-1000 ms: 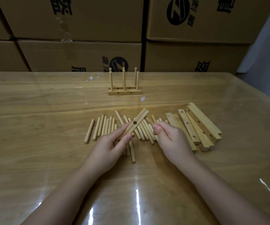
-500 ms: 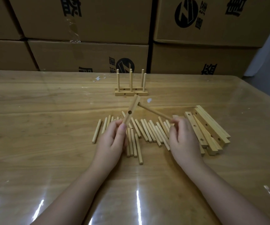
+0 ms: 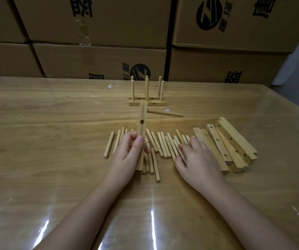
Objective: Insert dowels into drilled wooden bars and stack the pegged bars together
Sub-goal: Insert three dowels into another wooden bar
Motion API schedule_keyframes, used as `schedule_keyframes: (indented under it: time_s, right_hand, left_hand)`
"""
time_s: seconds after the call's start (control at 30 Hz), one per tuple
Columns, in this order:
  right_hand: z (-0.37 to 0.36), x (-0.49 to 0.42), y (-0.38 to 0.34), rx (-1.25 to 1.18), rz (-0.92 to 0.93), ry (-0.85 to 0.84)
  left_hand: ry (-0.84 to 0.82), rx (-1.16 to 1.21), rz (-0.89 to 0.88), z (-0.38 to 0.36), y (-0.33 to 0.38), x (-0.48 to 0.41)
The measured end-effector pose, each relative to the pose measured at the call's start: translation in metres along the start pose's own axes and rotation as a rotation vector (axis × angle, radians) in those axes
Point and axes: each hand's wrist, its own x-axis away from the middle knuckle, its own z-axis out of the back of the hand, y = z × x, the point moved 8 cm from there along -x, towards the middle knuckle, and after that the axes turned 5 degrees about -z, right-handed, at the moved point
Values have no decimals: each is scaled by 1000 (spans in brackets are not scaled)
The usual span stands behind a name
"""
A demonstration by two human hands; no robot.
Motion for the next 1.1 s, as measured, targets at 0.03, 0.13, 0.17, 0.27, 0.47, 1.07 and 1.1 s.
schedule_keyframes:
  time_s: [0.03,0.13,0.17,0.27,0.47,1.07,1.1]
  right_hand:
    - [-2,1,-1,7,8,-18]
    - [-4,1,-1,1,32,-55]
    - [-4,0,-1,-11,28,-60]
    - [-1,0,0,-13,19,-42]
    - [-1,1,1,40,-37,-14]
    - [20,10,-31,-635,237,44]
    - [17,11,-33,-646,244,22]
  left_hand:
    - [16,15,15,2,-2,0]
    - [34,48,58,6,-5,-1]
    - [38,63,72,6,-5,-1]
    - [33,88,98,5,-7,-2]
    - [38,69,139,5,-10,-1]
    - [-48,55,191,-3,-12,2]
    - [-61,57,187,-4,-12,2]
